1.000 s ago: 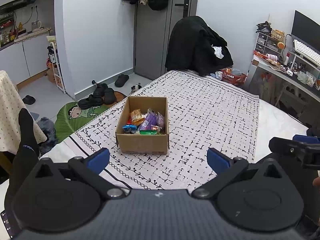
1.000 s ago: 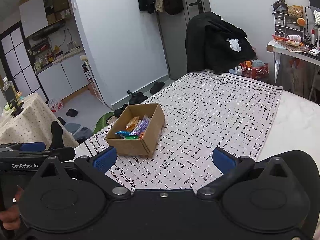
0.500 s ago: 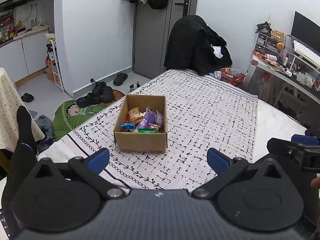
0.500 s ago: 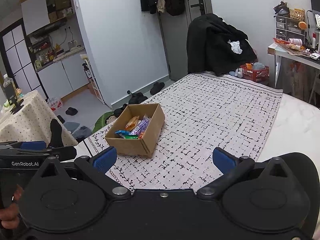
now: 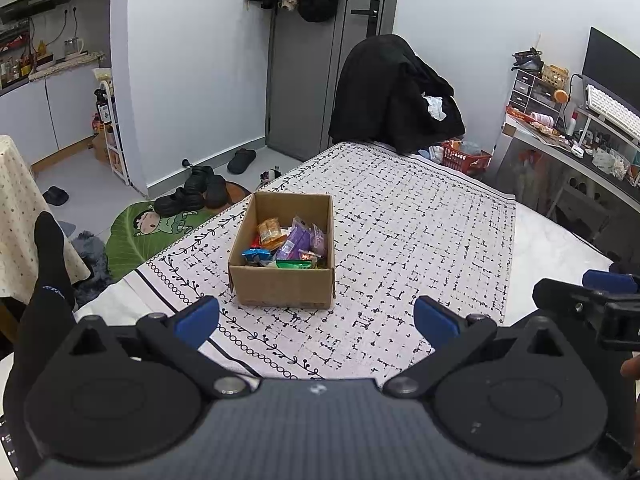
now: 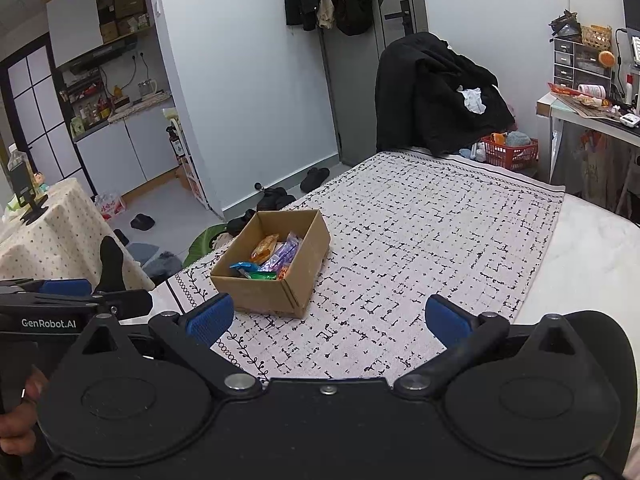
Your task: Organize snacks
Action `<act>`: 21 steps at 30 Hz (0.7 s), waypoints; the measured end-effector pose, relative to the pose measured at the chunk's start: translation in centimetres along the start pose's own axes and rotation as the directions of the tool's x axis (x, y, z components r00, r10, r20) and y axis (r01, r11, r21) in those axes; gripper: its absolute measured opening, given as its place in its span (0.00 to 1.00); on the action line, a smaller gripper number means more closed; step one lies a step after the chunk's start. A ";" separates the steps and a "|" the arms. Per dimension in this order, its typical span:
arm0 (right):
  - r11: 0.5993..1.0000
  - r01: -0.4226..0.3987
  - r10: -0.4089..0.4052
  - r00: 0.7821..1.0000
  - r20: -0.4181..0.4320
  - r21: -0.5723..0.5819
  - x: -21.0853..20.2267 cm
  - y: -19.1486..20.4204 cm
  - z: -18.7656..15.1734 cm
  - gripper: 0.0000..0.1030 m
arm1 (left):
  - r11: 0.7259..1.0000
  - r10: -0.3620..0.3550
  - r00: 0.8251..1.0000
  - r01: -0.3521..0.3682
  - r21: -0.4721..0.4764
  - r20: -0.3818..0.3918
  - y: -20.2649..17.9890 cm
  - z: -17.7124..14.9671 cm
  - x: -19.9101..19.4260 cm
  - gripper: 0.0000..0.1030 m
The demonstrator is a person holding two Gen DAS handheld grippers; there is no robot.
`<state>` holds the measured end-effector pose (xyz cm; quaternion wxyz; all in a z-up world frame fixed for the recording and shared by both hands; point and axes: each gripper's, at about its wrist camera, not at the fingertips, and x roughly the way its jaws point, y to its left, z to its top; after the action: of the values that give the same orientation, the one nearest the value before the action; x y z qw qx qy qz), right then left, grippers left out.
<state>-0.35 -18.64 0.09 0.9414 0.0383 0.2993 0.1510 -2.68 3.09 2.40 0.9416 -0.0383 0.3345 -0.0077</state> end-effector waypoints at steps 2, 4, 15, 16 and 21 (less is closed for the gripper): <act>1.000 -0.001 0.001 1.000 0.001 -0.001 0.0 0.0 0.0 1.00 | 1.000 0.000 1.000 0.000 0.002 0.001 -0.1 0.0 -0.1 1.00; 1.000 -0.001 0.001 1.000 0.000 0.000 0.0 0.0 0.0 1.00 | 1.000 -0.001 1.000 0.001 0.002 0.002 -0.1 0.0 -0.1 1.00; 1.000 -0.005 0.005 1.000 -0.005 -0.006 0.3 0.1 -0.2 1.00 | 1.000 -0.005 1.000 0.005 -0.003 0.008 -0.2 -0.1 -0.1 1.00; 1.000 -0.004 0.004 1.000 -0.005 -0.005 0.4 0.0 -0.2 1.00 | 1.000 -0.006 1.000 0.006 -0.001 0.013 -0.2 -0.2 -0.1 1.00; 1.000 -0.012 0.012 1.000 -0.022 -0.002 1.2 -0.1 -0.6 1.00 | 1.000 -0.006 1.000 0.007 -0.012 0.016 -0.2 -0.2 0.3 1.00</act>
<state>0.26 -18.43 -1.04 0.9372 0.0374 0.3091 0.1572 -2.56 2.84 2.12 0.9440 -0.0449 0.3267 -0.0085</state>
